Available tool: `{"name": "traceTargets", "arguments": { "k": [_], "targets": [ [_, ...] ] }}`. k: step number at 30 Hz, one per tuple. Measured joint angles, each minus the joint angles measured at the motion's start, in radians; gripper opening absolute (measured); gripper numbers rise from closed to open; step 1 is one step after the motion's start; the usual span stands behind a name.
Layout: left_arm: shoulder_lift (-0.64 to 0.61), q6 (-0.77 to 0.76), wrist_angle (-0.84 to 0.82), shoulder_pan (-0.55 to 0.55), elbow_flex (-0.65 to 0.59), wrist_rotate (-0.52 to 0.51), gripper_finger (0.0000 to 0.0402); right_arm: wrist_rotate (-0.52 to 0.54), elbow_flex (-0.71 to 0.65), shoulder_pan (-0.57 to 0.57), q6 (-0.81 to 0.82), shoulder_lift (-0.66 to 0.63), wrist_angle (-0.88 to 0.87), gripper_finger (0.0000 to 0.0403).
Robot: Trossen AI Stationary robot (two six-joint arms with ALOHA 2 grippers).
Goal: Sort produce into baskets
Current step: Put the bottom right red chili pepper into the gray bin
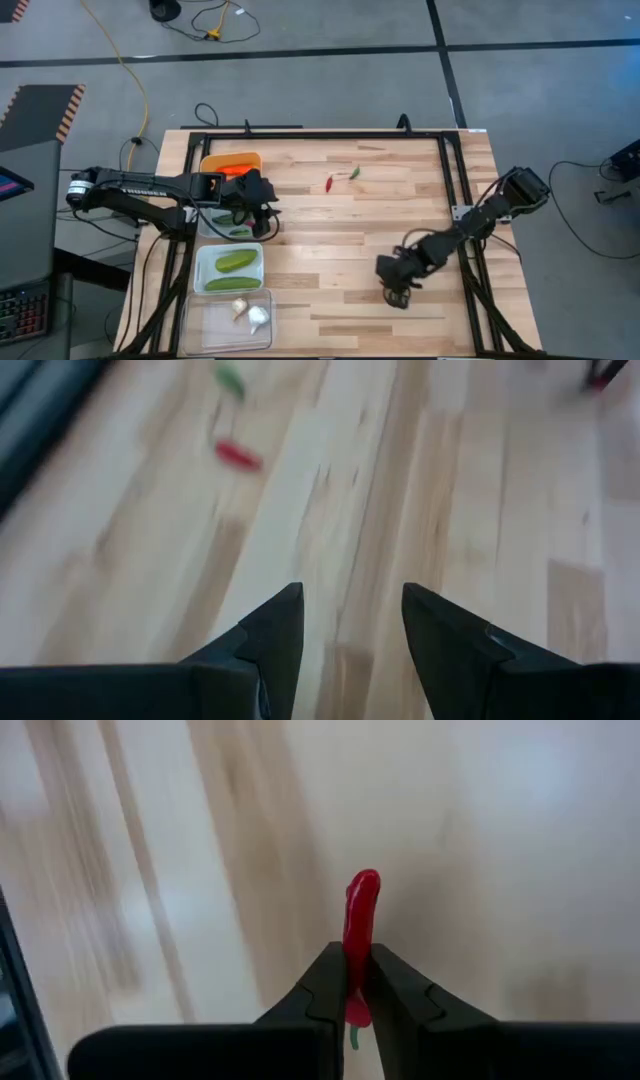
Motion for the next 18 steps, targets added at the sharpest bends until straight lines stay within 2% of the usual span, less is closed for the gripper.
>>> {"name": "traceTargets", "arguments": {
  "k": [10,18],
  "targets": [
    [0.023,0.166,0.214,0.0,0.001,0.085,0.0158,0.159,0.0,-0.214,-0.491,-0.001,0.443,0.0062],
    [0.08,0.264,0.396,0.0,0.002,0.105,0.0158,0.184,0.001,-0.373,-0.853,-0.002,0.822,0.0062]
  ]
}}
